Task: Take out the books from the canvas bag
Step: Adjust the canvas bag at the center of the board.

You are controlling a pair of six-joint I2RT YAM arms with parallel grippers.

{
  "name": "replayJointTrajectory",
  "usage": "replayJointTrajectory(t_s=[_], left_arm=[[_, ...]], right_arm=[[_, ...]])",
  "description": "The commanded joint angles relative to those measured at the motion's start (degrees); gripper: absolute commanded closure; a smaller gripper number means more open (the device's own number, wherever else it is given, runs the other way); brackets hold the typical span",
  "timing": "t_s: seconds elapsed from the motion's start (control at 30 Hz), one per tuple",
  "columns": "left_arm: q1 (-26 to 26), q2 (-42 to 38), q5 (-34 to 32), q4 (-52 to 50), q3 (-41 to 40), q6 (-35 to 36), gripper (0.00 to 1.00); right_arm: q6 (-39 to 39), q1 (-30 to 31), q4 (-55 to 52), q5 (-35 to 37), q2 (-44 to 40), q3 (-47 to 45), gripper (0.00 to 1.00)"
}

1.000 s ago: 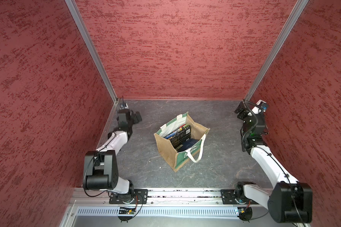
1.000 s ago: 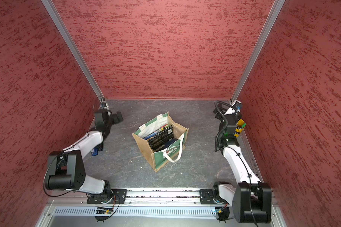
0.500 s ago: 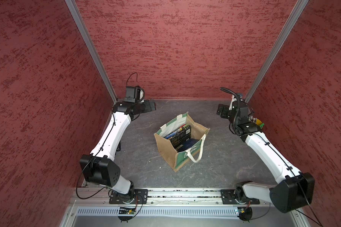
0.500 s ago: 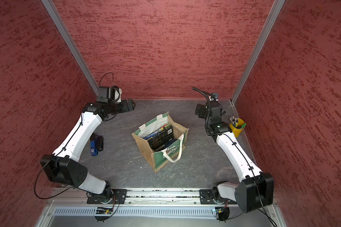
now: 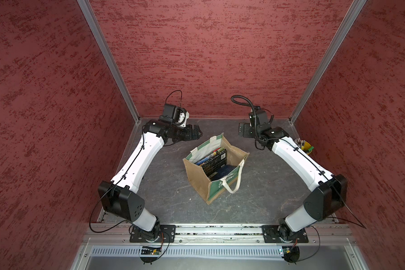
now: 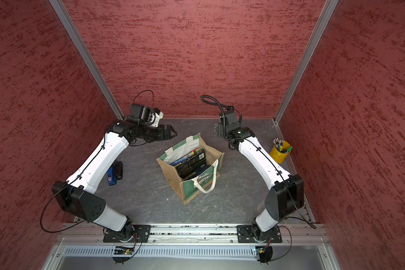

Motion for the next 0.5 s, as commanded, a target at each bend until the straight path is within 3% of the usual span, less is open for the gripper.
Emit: replayJointTrajectory(t_s=[0.0,0.3,0.47], left_arm=[[-1.3,1.3,4.6,-3.4,3.3,2.3,0.03],[-4.6,3.3,5.3,-5.5,-0.3,5.3,0.09],[-7.3,4.1,3.2,-6.0,-2.1,6.3,0.22]], right_arm=[[3.9,1.2,-5.3,-3.2,1.0,5.5,0.01],[12.4,10.1,-16.6,-13.0,0.9,13.3,0.2],[20.2,17.5,-17.8,-15.6,2.0,12.9,0.25]])
